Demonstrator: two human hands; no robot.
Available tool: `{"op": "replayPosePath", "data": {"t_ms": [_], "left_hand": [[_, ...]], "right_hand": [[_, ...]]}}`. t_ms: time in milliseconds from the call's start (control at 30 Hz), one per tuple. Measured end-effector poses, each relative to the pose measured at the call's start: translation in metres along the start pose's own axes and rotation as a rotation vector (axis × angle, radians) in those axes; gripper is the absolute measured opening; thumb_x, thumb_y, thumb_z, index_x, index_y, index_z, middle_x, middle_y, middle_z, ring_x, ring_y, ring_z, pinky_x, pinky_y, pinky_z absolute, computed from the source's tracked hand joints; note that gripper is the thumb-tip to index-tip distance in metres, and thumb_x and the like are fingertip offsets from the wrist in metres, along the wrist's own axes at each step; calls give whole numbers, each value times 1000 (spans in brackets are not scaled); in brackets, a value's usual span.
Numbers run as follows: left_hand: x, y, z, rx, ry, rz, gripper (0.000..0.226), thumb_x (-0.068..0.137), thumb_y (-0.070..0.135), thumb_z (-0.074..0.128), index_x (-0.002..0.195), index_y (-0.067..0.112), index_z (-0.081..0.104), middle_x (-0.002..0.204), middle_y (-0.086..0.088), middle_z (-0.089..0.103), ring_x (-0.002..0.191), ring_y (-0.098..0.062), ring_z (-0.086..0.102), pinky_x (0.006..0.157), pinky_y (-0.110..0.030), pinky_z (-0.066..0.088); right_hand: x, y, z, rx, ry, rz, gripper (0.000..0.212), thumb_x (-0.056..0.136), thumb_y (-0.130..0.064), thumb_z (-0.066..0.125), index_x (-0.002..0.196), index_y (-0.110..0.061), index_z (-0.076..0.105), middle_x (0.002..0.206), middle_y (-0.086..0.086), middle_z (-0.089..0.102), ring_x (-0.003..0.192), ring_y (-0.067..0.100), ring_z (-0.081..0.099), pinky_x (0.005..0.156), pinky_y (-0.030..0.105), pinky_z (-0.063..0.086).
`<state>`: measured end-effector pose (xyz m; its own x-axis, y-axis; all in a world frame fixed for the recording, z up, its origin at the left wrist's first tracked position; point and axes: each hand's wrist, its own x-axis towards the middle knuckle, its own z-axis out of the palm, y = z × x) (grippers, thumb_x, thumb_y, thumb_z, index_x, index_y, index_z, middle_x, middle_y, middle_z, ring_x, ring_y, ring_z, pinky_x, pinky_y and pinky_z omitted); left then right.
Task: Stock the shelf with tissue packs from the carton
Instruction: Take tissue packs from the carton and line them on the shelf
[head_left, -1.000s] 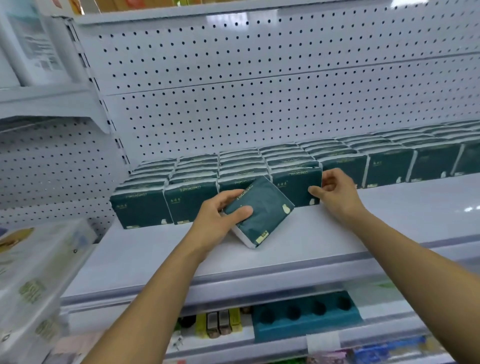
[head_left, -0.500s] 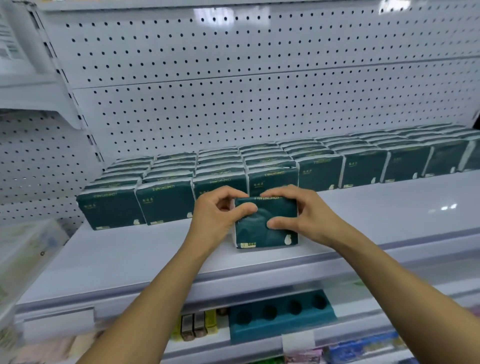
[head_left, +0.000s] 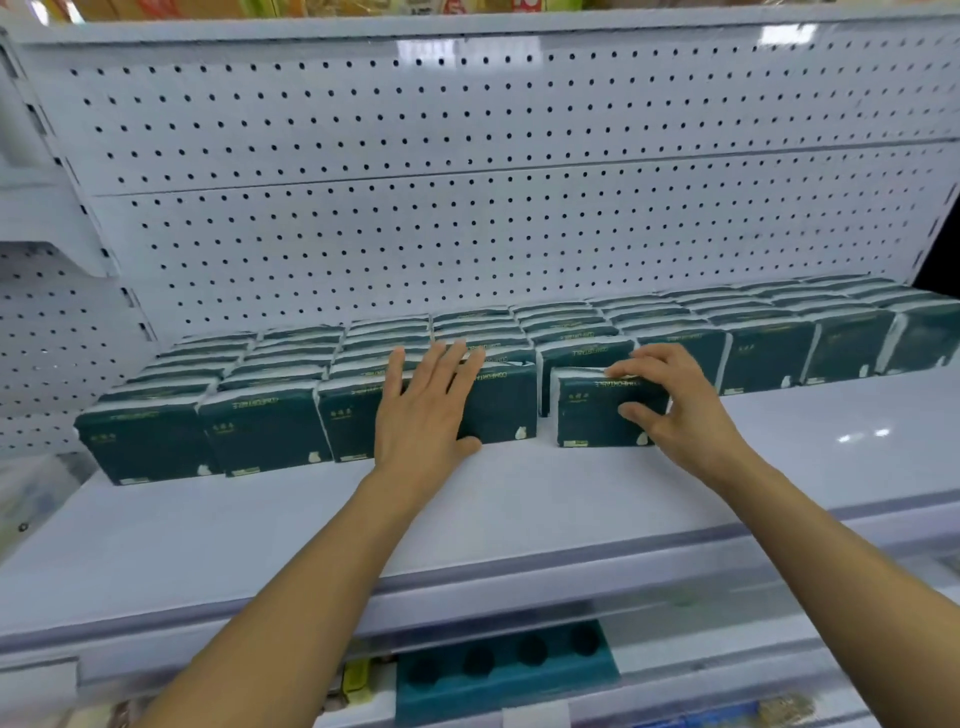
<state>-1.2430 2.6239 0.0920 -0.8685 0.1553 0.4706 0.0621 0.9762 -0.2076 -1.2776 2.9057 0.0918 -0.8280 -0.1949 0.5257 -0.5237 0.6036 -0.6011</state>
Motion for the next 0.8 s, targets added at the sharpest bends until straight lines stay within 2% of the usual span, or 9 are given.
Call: {"op": "replayPosePath", "data": {"t_ms": [100,200,400,567,667,800], "left_hand": [[3,2,4,1,-10,-26,91,94,54,55,158,27,-4,166,3,5,153,-18,-3,120,-48,-12],[5,5,6,-35,-25,-40,89,94,50,57,158,27,-2,166,3,5,153,-18,-2,121,-45,-10],[10,5,7,-77,-20,-45,88,93,47,60,158,27,4,165,4,9,153,-18,3,123,-43,-4],[8,5,8,-12,20,-47,86,93,51,58,158,28,6,163,4,16,152,-18,11,121,-49,-7],[9,6,8,7,39,-48,86,90,50,60,157,27,12,160,3,24,150,-19,19,120,-52,-5],[8,7,10,32,77,-42,87,75,46,77,149,22,38,145,-1,47,139,-23,40,118,-57,0]], "right_hand": [[10,10,8,-110,7,-50,45,82,-8,76,120,-28,64,138,-1,42,129,10,33,93,-2,23],[16,11,15,-152,-3,-89,51,79,-20,80,127,-25,61,147,0,34,136,12,26,104,18,29],[28,14,27,-276,55,-147,48,82,-21,77,127,-18,59,151,0,34,137,18,32,91,36,48],[32,20,36,-365,78,-216,51,79,-15,79,127,-12,60,142,8,48,127,32,48,99,46,46],[34,20,36,-410,70,-204,53,77,-17,79,127,-12,61,139,9,51,123,34,51,102,48,43],[31,13,34,-469,91,-214,53,75,-17,80,124,-14,61,139,10,51,127,31,46,108,52,35]]}}
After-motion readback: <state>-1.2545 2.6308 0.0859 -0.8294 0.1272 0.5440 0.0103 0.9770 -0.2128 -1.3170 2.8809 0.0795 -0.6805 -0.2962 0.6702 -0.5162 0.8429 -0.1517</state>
